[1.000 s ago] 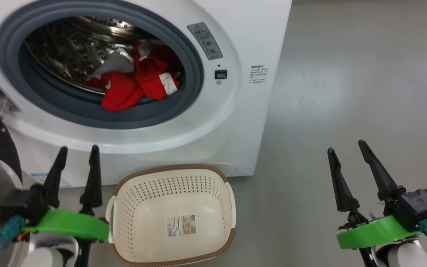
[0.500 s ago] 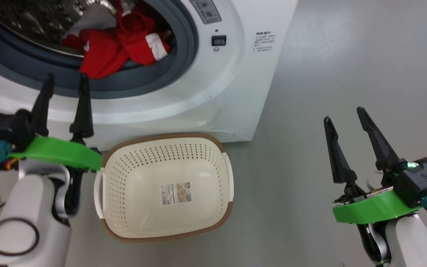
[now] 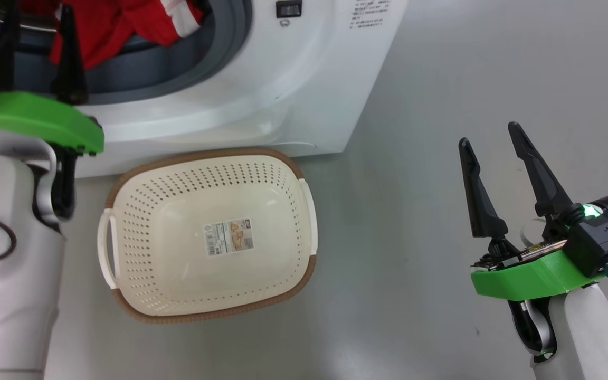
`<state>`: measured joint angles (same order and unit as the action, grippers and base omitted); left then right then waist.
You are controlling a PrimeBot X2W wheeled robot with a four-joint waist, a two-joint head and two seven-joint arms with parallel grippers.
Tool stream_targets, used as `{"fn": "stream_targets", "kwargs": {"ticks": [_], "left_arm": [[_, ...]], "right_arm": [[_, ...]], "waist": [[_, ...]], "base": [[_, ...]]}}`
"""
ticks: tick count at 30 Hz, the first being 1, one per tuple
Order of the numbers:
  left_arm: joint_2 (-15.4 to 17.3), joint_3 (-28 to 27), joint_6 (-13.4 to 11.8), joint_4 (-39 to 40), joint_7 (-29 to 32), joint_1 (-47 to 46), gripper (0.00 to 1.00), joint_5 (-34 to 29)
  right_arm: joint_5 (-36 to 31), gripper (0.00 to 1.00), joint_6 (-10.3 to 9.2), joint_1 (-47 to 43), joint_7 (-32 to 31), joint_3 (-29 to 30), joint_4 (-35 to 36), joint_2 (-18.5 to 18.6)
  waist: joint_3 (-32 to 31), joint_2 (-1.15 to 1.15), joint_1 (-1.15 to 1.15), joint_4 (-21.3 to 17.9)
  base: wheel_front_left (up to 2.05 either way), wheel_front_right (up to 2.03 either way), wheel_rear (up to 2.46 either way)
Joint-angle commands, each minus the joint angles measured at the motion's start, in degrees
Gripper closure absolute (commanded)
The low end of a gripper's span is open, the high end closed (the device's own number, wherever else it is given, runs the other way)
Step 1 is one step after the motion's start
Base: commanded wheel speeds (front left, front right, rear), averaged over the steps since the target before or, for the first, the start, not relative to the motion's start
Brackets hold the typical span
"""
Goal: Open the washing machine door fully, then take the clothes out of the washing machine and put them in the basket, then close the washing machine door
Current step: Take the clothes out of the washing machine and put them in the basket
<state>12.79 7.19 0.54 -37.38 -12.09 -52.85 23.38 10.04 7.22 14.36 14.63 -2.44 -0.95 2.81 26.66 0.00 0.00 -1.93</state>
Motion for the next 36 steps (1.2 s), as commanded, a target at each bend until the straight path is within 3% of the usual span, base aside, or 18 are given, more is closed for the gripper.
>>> {"fn": "stream_targets", "kwargs": {"ticks": [1, 10, 18, 36], "left_arm": [[2.9, -1.0, 0.1, -0.4, 0.5, -2.3, 0.0, -0.8], [3.0, 1.1, 0.0, -11.6, 2.6, -12.1, 0.0, -2.1], [5.1, 3.3, -1.4, -21.2, 6.5, -18.6, 0.0, -4.5], [8.7, 7.3, -5.5, -32.5, 15.6, -25.1, 0.0, -7.7]], "right_arm": [[0.0, 0.0, 0.26, 0.8, 0.4, -1.3, 1.7, 0.1], [0.2, 0.0, 0.26, 2.8, 0.4, -2.4, 1.5, 0.1], [1.2, 0.0, 0.26, 4.1, 0.4, -3.7, 0.3, 0.1], [2.8, 0.0, 0.26, 5.4, 0.4, -6.1, -1.2, 0.1]], "waist": [[2.3, 0.0, 0.0, -1.4], [5.7, 0.0, 0.0, -3.1], [7.6, 0.0, 0.0, -4.9], [9.8, 0.0, 0.0, -8.2]], "base": [[0.0, 0.0, 0.0], [0.0, 0.0, 0.0], [0.0, 0.0, 0.0], [0.0, 0.0, 0.0]]}}
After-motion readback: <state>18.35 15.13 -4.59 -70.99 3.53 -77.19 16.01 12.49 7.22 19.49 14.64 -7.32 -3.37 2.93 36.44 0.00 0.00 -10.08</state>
